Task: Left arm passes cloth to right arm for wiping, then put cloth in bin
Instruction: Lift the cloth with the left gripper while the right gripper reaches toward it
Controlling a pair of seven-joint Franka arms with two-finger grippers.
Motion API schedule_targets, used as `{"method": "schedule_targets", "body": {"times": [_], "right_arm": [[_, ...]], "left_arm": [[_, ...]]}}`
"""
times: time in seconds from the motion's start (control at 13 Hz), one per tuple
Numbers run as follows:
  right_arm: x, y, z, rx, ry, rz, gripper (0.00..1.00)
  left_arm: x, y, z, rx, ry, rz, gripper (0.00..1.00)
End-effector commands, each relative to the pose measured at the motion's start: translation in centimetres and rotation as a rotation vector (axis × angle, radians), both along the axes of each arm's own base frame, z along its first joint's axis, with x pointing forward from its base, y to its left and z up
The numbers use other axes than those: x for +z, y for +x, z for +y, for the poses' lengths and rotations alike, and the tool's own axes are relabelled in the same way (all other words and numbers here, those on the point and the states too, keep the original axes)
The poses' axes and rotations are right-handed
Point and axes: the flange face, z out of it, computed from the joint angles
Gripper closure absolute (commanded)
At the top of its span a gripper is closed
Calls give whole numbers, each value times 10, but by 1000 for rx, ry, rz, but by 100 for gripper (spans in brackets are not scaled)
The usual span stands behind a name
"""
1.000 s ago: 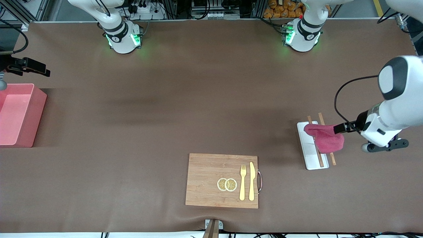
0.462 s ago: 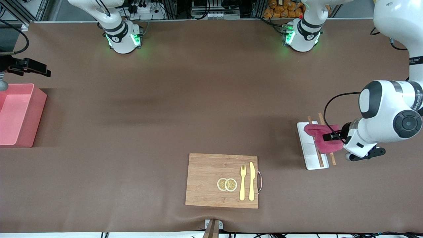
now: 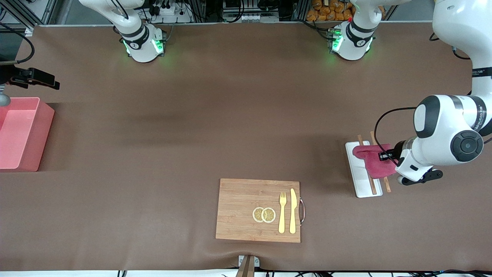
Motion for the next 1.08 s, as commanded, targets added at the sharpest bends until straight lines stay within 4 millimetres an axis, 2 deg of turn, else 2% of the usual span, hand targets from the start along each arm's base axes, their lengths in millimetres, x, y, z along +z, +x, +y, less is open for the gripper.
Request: {"method": "schedule_targets", "body": {"times": [0.0,0.08,0.23,0.38,0.62,0.77,0.92,1.0], "right_arm": [[-4,-2,-7,-4,-6,17,0],[-6,-1,-10,-13,0,22,0],[-14,2,-14,-30,5,40,0],[-21,5,-11,-38,35,55,0],[-36,14,3,-103,118,88,0],[-52,24,22,-212,147,133,0],[-71,35,51,-269,153,180,0],[-83,42,66,-268,146,203,0]], "left_arm": [[14,-8,-5,23,29,3,100],[23,-9,-9,29,29,3,100],[42,-14,-43,22,27,-11,100],[70,-19,-88,-25,16,-59,100],[104,-25,-161,96,-37,-108,100],[120,-32,-202,234,-102,-99,100],[132,-47,-248,432,-137,-61,100],[135,-47,-268,535,-150,-41,100]]}}
